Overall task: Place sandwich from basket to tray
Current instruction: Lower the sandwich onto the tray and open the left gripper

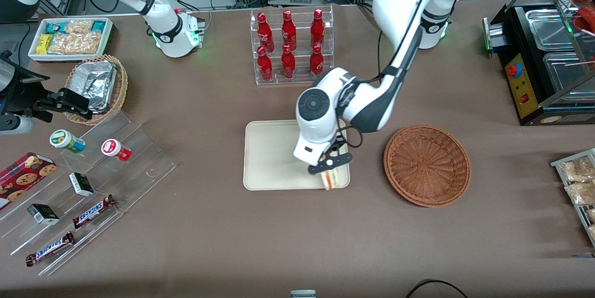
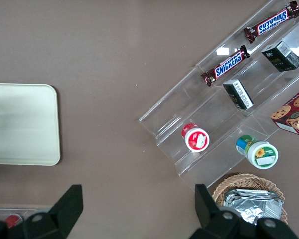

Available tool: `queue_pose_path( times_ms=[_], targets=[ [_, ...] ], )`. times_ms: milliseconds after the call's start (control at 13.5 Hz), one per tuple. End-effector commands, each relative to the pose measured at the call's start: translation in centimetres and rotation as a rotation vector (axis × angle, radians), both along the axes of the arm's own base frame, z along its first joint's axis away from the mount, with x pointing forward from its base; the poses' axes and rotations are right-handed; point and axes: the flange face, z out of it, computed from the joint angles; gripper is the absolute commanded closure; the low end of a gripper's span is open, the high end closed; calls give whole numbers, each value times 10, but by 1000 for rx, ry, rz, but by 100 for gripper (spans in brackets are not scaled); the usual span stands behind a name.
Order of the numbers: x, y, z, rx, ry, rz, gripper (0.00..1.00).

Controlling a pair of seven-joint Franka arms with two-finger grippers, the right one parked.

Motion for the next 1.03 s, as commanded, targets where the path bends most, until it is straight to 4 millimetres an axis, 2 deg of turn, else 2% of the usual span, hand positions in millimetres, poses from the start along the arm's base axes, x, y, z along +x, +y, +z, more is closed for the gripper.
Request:
queue_pose_path(
  times_ms=[0,443,738,960],
  targets=[
    [-10,-21,-7,-10,8,-60,92],
    [-34,-48,-26,-45,45,-174,92],
    [-40,-54,-43,-67,80,-198,92],
    [-44,-57,-46,-70,89,-204,89]
  ],
)
